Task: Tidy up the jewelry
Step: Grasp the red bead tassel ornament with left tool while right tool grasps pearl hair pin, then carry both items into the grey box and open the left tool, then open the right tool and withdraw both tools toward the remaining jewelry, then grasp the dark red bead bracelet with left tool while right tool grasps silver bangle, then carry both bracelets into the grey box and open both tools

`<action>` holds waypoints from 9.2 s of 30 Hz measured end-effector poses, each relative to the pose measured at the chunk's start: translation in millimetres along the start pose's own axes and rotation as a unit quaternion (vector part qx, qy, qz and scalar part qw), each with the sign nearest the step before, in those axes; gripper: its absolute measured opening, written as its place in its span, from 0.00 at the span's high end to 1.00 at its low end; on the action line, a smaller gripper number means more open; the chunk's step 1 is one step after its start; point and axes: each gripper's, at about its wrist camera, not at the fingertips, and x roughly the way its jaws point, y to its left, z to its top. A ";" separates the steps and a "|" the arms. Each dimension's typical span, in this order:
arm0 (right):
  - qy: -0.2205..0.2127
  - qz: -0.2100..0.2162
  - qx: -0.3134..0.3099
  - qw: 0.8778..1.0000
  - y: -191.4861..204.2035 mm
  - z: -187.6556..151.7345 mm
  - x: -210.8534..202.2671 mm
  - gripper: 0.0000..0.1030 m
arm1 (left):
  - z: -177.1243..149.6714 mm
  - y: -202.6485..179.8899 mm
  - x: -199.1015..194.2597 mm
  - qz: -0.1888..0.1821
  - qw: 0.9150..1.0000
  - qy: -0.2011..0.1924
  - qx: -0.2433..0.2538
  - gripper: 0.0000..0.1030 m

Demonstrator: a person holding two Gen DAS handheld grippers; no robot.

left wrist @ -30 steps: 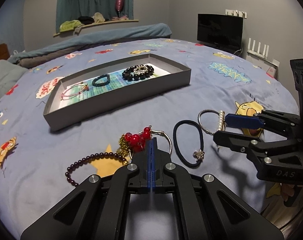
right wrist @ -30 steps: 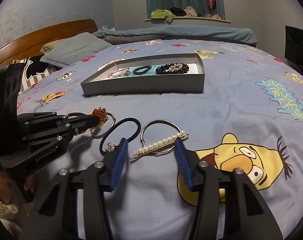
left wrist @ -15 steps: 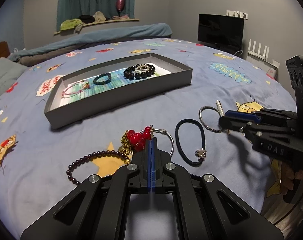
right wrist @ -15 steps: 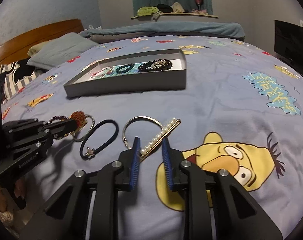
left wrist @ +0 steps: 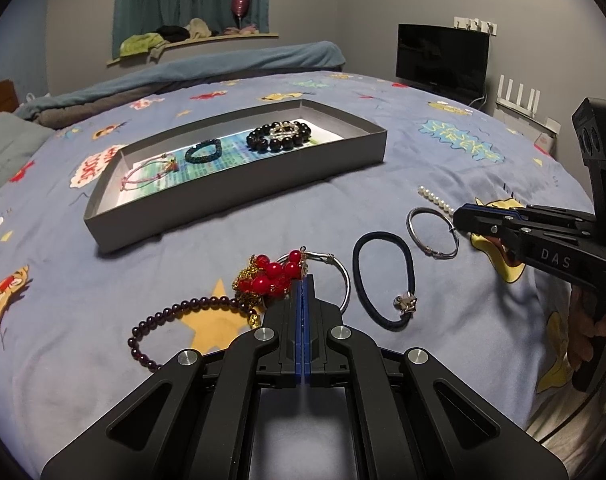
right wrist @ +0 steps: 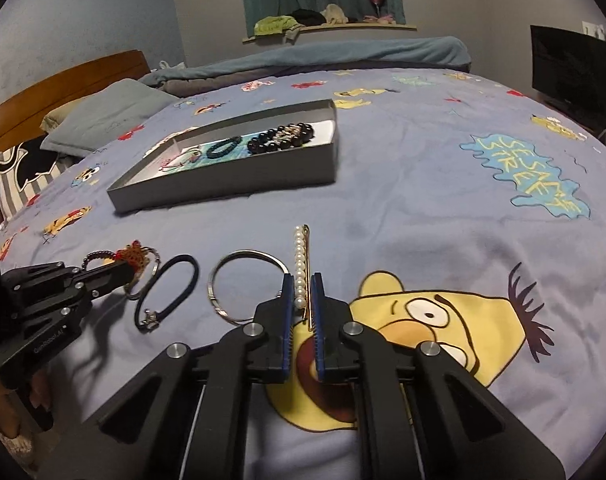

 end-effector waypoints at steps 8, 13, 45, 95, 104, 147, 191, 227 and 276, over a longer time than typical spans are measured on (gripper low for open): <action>0.016 -0.011 -0.016 1.000 -0.7 1.3 10.6 0.92 | -2.0 -0.5 8.1 0.001 1.000 0.014 0.002 0.99; 0.015 -0.012 -0.021 1.000 0.1 1.5 14.3 0.92 | -3.4 -0.9 13.1 0.001 1.000 0.021 0.004 0.99; -0.097 0.018 -0.042 0.994 23.7 139.7 -6.8 0.92 | 145.0 83.2 -44.5 0.057 0.994 -0.088 -0.028 0.99; 0.054 -0.027 -0.062 0.996 37.1 123.5 122.8 0.92 | 95.5 155.1 93.4 0.066 0.986 0.085 -0.127 0.91; 0.041 -0.017 -0.055 0.997 38.1 126.9 113.0 0.88 | 97.8 157.6 81.9 0.084 0.986 0.074 -0.127 0.77; -0.054 0.000 -0.030 0.998 25.0 80.3 -44.1 0.06 | 75.2 75.3 -89.2 0.130 0.987 -0.035 -0.091 0.08; -0.012 -0.010 -0.111 0.994 39.2 -6.7 14.0 0.32 | -13.7 67.2 -13.6 0.118 0.991 0.026 -0.049 0.50; -0.043 0.019 -0.081 0.996 32.8 1.0 2.6 0.52 | -4.6 63.4 -38.7 0.110 0.993 -0.039 -0.026 0.94; 0.044 0.086 -0.125 0.988 125.6 126.5 145.1 0.52 | 73.2 152.3 53.1 0.104 0.989 0.033 -0.096 0.94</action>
